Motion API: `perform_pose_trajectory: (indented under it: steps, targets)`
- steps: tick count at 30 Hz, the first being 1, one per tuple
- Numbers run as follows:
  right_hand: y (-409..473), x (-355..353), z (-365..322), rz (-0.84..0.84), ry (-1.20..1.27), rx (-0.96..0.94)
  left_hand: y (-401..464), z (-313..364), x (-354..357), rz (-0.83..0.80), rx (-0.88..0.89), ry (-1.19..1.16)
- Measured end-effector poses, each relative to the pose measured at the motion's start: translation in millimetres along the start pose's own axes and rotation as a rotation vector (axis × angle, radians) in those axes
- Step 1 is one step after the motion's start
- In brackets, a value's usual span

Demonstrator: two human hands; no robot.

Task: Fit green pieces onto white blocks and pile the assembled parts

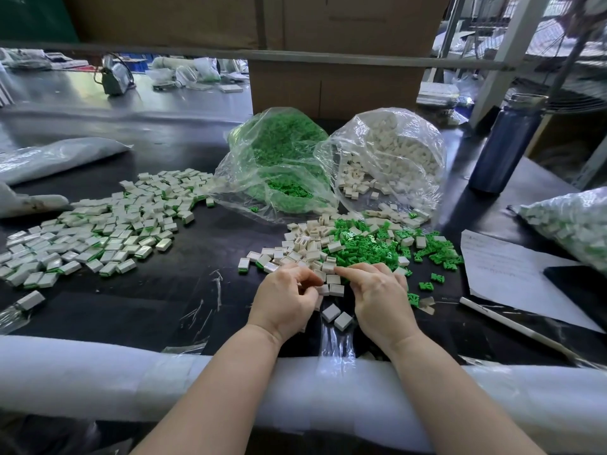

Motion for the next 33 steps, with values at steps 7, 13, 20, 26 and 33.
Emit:
perform_pose_trajectory:
  steps: [7,13,20,26,33]
  targets:
    - [-1,-12,7,0.196,0.277,0.084,-1,2,1,-0.04,0.014,-0.023]
    - [0,-10,10,0.2,0.404,0.136,-3,5,3,-0.101,0.104,-0.055]
    - [1,-10,11,0.204,0.477,0.153,-2,5,5,-0.13,0.129,-0.162]
    - [0,-11,10,0.215,0.505,0.154,-1,3,6,-0.146,0.116,-0.162]
    - [0,-10,7,0.183,0.574,0.116,0,0,3,-0.095,0.086,-0.264]
Point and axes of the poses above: each hand's wrist, its own y-axis towards the middle knuckle, its own x-axis out of the palm, z = x × y, the point moved 3 cm from there along y, towards the middle knuckle, and after that the axes turned 5 degrees about -y, right-handed, at the moved point
